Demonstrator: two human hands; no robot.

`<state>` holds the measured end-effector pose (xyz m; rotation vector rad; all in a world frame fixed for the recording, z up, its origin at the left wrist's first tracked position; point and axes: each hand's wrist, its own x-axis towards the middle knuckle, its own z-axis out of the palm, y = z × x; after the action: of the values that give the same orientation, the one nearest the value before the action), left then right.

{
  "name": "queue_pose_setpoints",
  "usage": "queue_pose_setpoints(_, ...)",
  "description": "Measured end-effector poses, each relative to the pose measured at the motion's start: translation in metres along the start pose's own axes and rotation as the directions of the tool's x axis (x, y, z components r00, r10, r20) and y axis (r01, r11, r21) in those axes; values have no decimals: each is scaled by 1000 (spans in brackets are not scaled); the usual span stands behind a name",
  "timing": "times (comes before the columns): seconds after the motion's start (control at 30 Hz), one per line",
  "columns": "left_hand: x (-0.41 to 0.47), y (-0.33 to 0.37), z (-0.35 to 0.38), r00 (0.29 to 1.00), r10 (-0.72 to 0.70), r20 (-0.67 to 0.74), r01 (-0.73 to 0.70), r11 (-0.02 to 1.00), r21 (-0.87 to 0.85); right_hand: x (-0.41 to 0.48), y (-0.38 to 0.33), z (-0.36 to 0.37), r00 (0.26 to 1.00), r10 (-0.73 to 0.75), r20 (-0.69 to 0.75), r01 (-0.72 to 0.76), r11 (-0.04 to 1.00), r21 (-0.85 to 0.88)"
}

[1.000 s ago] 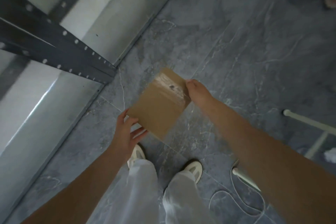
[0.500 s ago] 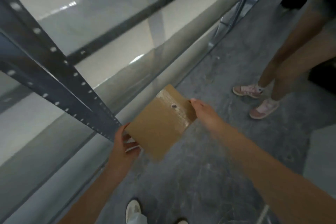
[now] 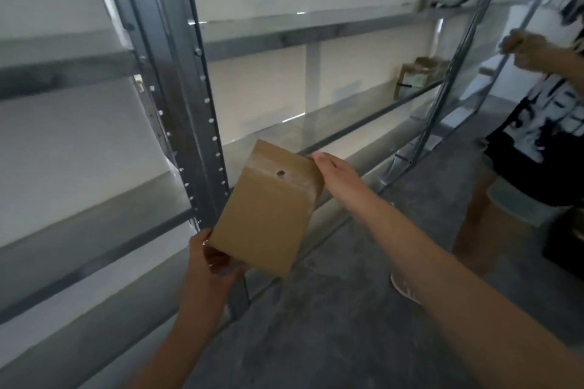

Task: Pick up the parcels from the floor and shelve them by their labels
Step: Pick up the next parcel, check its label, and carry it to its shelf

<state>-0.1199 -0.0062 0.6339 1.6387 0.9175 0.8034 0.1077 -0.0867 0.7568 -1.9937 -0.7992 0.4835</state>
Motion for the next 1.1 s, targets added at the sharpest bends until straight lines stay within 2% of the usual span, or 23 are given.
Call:
queue_pose_setpoints(0.23, -55, 46, -83, 951, 209, -230, -167, 968, 187, -55, -84, 19, 985, -166, 46, 160, 980, 119)
queue_pose_setpoints(0.4, -100, 66, -160, 898, 324, -298, -240, 928, 286, -110, -133, 47, 954, -273, 124, 229, 930, 287)
queue_pose_setpoints(0.53, -142, 84, -213, 913, 253, -321, -212, 965, 158, -136, -166, 74, 890, -378, 255, 290, 901, 324)
queue_pose_setpoints(0.63, -171, 84, -244, 922, 213, -324, -193, 977, 94, -156, -190, 91, 778, -467, 420, 391, 883, 258)
queue_pose_setpoints(0.73, -191, 86, -272, 920, 188, -345, -195, 981, 16, -169, -209, 100, 704, -523, 482, 474, 850, 230)
queue_pose_setpoints(0.83, -199, 91, -291, 906, 175, -384, -221, 972, -78, -177, -229, 105, 683, -539, 493, 483, 840, 248)
queue_pose_setpoints(0.97, -205, 98, -301, 880, 151, -450, -259, 947, -188, -180, -249, 111, 646, -580, 497, 454, 815, 360)
queue_pose_setpoints(1.1, -212, 98, -305, 868, 105, -485, -283, 907, -312, -190, -269, 124, 656, -594, 466, 444, 803, 398)
